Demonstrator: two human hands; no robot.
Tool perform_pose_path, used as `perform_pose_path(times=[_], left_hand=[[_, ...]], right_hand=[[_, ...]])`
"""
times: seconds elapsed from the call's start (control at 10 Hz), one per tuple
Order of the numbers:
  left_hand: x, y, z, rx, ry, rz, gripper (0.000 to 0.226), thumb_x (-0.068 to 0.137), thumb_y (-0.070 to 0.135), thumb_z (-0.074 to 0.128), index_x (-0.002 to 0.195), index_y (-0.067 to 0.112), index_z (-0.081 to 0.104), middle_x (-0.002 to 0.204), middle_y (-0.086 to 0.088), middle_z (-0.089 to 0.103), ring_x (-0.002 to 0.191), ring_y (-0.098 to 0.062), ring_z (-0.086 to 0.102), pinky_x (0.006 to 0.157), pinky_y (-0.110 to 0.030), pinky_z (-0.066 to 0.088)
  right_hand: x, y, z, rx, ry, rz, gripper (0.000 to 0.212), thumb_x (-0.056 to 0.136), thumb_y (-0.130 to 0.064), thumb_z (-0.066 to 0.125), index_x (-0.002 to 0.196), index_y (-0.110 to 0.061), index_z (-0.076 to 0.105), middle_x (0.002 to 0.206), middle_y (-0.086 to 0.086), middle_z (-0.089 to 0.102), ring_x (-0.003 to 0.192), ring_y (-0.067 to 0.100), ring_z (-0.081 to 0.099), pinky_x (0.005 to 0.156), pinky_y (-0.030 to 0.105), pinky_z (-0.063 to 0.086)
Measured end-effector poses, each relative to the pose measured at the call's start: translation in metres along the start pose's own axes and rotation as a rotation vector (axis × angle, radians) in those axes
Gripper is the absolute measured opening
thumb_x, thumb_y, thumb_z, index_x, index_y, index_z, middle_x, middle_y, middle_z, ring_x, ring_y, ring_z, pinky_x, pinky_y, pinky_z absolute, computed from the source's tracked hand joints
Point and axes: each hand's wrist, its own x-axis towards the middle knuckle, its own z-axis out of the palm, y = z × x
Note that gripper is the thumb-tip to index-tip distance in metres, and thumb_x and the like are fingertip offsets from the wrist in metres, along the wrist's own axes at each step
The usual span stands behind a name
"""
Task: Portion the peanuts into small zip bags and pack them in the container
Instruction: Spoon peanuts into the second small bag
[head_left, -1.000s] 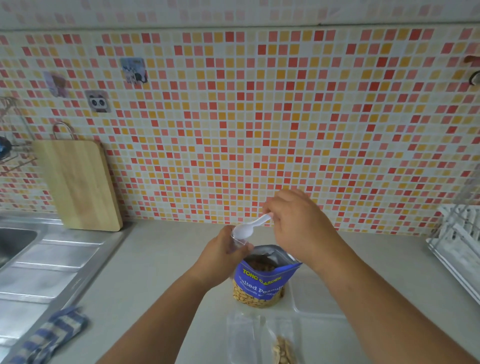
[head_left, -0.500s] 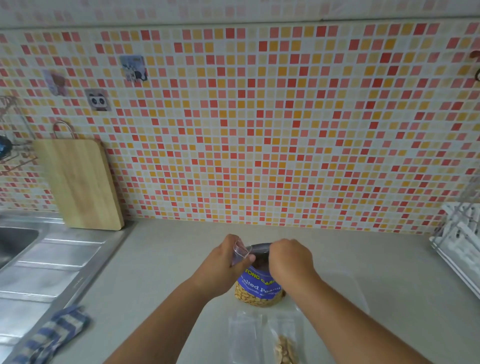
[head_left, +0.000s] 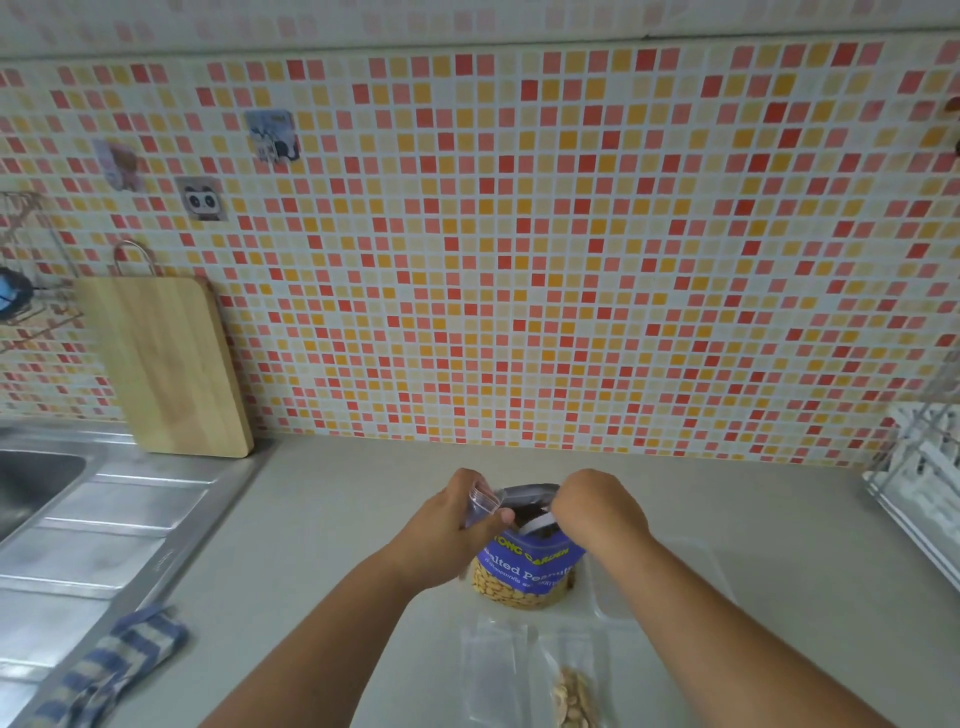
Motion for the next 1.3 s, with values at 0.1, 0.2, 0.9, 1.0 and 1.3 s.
perform_pose_path(times=[0.1, 0.2, 0.9, 1.0, 1.3], left_hand=[[-0.002, 0.003, -0.008, -0.15, 0.016, -0.049, 0.032, 0.09, 0.047, 0.051, 0.108, 0.021, 0.042, 0.084, 0.006, 0.061, 0.073, -0.005, 0.058, 0.06, -0.019, 0.046], [-0.005, 0.002, -0.013, -0.166, 0.037, -0.052, 0.039, 0.087, 0.049, 0.054, 0.11, 0.019, 0.042, 0.078, 0.0, 0.064, 0.07, -0.02, 0.064, 0.063, -0.032, 0.051], [0.003, 0.01, -0.006, 0.141, 0.112, -0.02, 0.034, 0.08, 0.043, 0.066, 0.102, 0.031, 0.044, 0.099, 0.009, 0.056, 0.089, -0.01, 0.054, 0.066, -0.021, 0.047], [0.006, 0.014, -0.004, 0.201, 0.12, -0.008, 0.038, 0.079, 0.043, 0.067, 0.107, 0.027, 0.047, 0.105, 0.005, 0.06, 0.09, -0.012, 0.055, 0.067, -0.023, 0.047], [0.017, 0.026, 0.004, 0.261, 0.109, -0.034, 0.046, 0.076, 0.043, 0.068, 0.113, 0.027, 0.046, 0.108, 0.002, 0.06, 0.088, -0.017, 0.057, 0.07, -0.03, 0.051]], right_hand=[[0.005, 0.016, -0.006, 0.039, 0.006, -0.021, 0.017, 0.09, -0.012, 0.044, 0.076, -0.008, 0.054, 0.068, 0.003, 0.047, 0.081, 0.027, 0.055, 0.068, 0.028, 0.039], [0.007, 0.03, -0.016, 0.133, 0.024, -0.022, 0.014, 0.087, -0.018, 0.048, 0.077, -0.012, 0.055, 0.078, 0.004, 0.052, 0.077, 0.025, 0.05, 0.067, 0.028, 0.04], [0.021, 0.059, -0.048, 0.103, -0.008, 0.004, 0.011, 0.087, -0.012, 0.051, 0.078, -0.013, 0.058, 0.069, -0.002, 0.05, 0.068, 0.016, 0.048, 0.055, 0.021, 0.037], [0.021, 0.041, -0.069, -0.195, -0.089, 0.101, 0.01, 0.092, -0.016, 0.041, 0.093, -0.017, 0.051, 0.071, -0.002, 0.042, 0.06, 0.011, 0.04, 0.051, 0.019, 0.032], [0.014, 0.003, -0.086, -0.358, -0.097, -0.024, 0.029, 0.089, -0.013, 0.042, 0.109, -0.02, 0.063, 0.095, 0.0, 0.059, 0.066, 0.014, 0.045, 0.059, 0.021, 0.038]])
